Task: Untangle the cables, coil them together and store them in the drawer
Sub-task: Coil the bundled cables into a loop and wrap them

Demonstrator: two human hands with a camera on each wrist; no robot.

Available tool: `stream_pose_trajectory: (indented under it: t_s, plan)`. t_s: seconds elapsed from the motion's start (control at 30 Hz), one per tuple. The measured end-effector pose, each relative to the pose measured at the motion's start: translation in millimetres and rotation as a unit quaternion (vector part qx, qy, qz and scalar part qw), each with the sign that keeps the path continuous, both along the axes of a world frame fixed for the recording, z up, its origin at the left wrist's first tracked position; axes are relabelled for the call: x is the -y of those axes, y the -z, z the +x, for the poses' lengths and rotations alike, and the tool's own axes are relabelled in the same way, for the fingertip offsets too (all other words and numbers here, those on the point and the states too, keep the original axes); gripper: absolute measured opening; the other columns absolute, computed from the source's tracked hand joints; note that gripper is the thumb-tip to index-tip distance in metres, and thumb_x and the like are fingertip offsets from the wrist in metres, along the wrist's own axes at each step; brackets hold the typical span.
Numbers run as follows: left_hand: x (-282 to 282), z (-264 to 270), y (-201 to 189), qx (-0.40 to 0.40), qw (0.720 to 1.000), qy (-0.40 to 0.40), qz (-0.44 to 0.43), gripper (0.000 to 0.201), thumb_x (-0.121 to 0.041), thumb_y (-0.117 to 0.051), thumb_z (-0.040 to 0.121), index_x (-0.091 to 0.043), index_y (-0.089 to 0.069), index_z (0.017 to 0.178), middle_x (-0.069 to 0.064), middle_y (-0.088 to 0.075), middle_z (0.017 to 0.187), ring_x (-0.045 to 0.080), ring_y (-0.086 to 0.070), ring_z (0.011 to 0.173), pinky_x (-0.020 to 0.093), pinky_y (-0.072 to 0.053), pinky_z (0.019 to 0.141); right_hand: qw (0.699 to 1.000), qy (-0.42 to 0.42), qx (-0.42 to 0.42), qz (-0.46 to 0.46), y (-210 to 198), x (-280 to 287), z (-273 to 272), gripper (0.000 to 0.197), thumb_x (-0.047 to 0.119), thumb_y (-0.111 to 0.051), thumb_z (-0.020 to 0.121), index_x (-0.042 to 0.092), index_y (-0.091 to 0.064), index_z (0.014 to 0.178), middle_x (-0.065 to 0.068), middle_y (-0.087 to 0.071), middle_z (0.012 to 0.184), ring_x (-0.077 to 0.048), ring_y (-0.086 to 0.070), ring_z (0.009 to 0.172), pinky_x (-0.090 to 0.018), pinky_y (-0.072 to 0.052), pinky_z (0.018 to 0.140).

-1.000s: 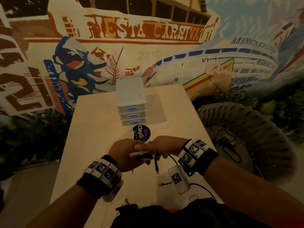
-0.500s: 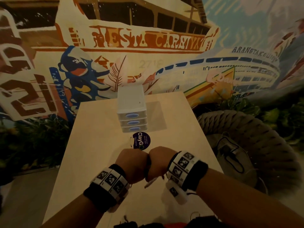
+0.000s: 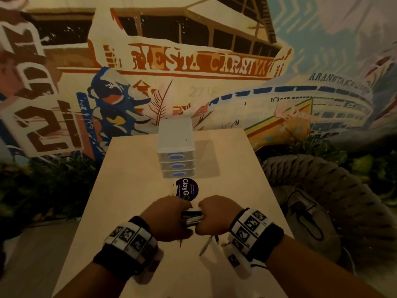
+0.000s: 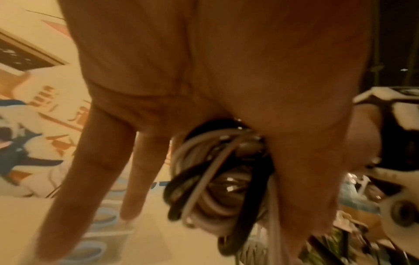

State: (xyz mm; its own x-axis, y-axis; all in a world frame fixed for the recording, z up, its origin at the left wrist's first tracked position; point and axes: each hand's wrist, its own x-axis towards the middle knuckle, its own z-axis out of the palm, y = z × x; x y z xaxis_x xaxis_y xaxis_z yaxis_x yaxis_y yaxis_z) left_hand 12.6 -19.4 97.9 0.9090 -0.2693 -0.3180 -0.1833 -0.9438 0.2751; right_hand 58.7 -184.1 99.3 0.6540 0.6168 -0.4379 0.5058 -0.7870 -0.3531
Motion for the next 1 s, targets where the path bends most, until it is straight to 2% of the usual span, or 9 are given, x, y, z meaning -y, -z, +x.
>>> stream_pose_trajectory:
  t_s: [0.27, 0.37, 0.57, 0.7, 0.77, 0.83, 0.9, 0.97, 1.0]
  plan:
    - [0, -8, 6, -0.012, 1.0, 0.012, -0.025, 0.029, -0.031, -0.072, 0.086, -0.02, -0.065, 0.112, -0.001, -0.071, 0.105, 0.018, -0.066, 0.091, 0.032, -0.052, 0.08, 1.0, -0.026, 0.008, 0.013, 7, 2, -5, 0.042, 0.052, -0.074, 0.079, 0.013, -0.069, 0.094, -0.006, -0.071, 0.088, -0.025, -0.067, 0.081, -0.033, -0.053, 0.069]
    - [-5, -9, 9, -0.008, 0.997, -0.03, -0.064, 0.057, -0.028, -0.078, 0.082, -0.027, -0.051, 0.132, -0.003, -0.069, 0.114, 0.019, -0.067, 0.099, 0.029, -0.051, 0.079, 0.998, -0.017, -0.009, 0.054, 10, 4, -4, 0.031, 0.047, -0.071, 0.082, 0.016, -0.065, 0.08, -0.002, -0.063, 0.074, -0.024, -0.063, 0.073, -0.03, -0.047, 0.062]
    - [-30, -26, 4, 0.1, 0.954, -0.135, -0.249, 0.118, -0.076, -0.083, 0.054, -0.06, -0.016, 0.149, -0.038, -0.049, 0.119, -0.003, -0.063, 0.101, 0.02, -0.056, 0.078, 0.958, 0.109, -0.117, 0.238, -5, 23, 13, 0.021, 0.027, -0.072, 0.086, 0.013, -0.068, 0.071, -0.005, -0.065, 0.068, -0.019, -0.062, 0.065, -0.035, -0.049, 0.066]
    - [-28, -28, 1, 0.069, 0.903, -0.116, -0.408, 0.096, -0.07, -0.086, 0.058, -0.046, -0.046, 0.143, -0.023, -0.058, 0.136, 0.003, -0.058, 0.122, 0.041, -0.056, 0.095, 0.902, 0.111, -0.229, 0.349, -16, 25, 5, 0.012, 0.015, -0.07, 0.087, 0.005, -0.071, 0.081, -0.004, -0.064, 0.068, -0.015, -0.055, 0.057, -0.03, -0.047, 0.059]
    - [-18, -28, -14, 0.1, 0.899, -0.039, -0.425, 0.07, -0.066, -0.08, 0.069, -0.053, -0.056, 0.133, -0.03, -0.055, 0.137, -0.005, -0.051, 0.128, 0.028, -0.044, 0.109, 0.874, 0.093, -0.274, 0.39, -22, 20, -4, 0.031, 0.016, -0.07, 0.082, -0.008, -0.067, 0.102, -0.011, -0.065, 0.072, -0.02, -0.057, 0.06, -0.029, -0.047, 0.057]
    - [-8, -29, -34, 0.122, 0.895, 0.014, -0.428, 0.057, -0.066, -0.071, 0.073, -0.068, -0.05, 0.126, -0.046, -0.047, 0.134, -0.02, -0.043, 0.125, 0.004, -0.032, 0.105, 0.831, 0.081, -0.334, 0.437, -27, 12, -14, 0.041, 0.02, -0.07, 0.078, 0.006, -0.07, 0.117, -0.032, -0.067, 0.103, -0.041, -0.066, 0.086, -0.033, -0.056, 0.072]
    - [-3, -31, -47, 0.085, 0.865, 0.031, -0.494, 0.057, -0.06, -0.071, 0.074, -0.07, -0.049, 0.126, -0.048, -0.047, 0.132, -0.021, -0.045, 0.123, 0.002, -0.035, 0.1, 0.804, 0.075, -0.373, 0.456, -28, 4, -21, 0.042, 0.024, -0.07, 0.074, 0.023, -0.075, 0.116, -0.047, -0.051, 0.125, -0.062, -0.052, 0.113, -0.047, -0.053, 0.089]
    - [-6, -33, -46, 0.043, 0.839, 0.031, -0.541, 0.051, -0.052, -0.071, 0.078, -0.064, -0.055, 0.125, -0.042, -0.055, 0.129, -0.015, -0.053, 0.12, 0.007, -0.043, 0.097, 0.815, 0.078, -0.381, 0.43, -29, -2, -22, 0.057, 0.028, -0.065, 0.073, -0.007, -0.066, 0.118, -0.048, -0.057, 0.102, -0.064, -0.055, 0.088, -0.042, -0.05, 0.075]
    - [-8, -33, -42, 0.047, 0.84, 0.018, -0.54, 0.044, -0.054, -0.069, 0.081, -0.063, -0.058, 0.123, -0.04, -0.058, 0.126, -0.014, -0.055, 0.118, 0.01, -0.045, 0.096, 0.823, 0.053, -0.386, 0.414, -27, -3, -20, 0.063, 0.028, -0.063, 0.074, -0.02, -0.059, 0.114, -0.037, -0.062, 0.087, -0.049, -0.058, 0.07, -0.032, -0.05, 0.064]
